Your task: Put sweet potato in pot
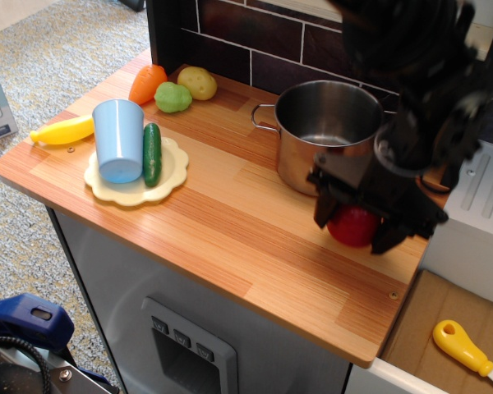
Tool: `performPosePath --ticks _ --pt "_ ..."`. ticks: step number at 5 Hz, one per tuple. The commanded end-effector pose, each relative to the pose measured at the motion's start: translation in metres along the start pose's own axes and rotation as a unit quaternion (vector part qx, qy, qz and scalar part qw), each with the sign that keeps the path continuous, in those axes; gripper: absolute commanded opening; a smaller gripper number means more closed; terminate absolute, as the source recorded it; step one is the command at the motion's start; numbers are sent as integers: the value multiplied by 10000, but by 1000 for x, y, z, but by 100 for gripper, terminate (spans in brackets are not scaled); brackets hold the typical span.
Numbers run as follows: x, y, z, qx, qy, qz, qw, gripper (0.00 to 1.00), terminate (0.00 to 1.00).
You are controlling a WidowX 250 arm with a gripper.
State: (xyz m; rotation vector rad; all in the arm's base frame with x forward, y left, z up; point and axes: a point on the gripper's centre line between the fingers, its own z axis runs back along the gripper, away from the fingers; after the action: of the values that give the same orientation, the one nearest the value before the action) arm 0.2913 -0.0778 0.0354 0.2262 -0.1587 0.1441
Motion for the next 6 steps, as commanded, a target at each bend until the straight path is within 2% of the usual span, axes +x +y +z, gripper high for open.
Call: performPosePath --ticks 1,2,3,4,5,6 --pt "8 26 48 196 -153 -68 9997 0 0" --pt "17 47 67 562 -298 -467 9969 0 0" --pt "34 61 67 703 -770 -1025 9893 0 0" --pt "48 67 64 718 -1147 -1426 9805 0 0" --pt "60 71 58 692 -1378 -1739 9726 100 0" --pt "71 75 54 522 -1547 -2097 9640 100 0"
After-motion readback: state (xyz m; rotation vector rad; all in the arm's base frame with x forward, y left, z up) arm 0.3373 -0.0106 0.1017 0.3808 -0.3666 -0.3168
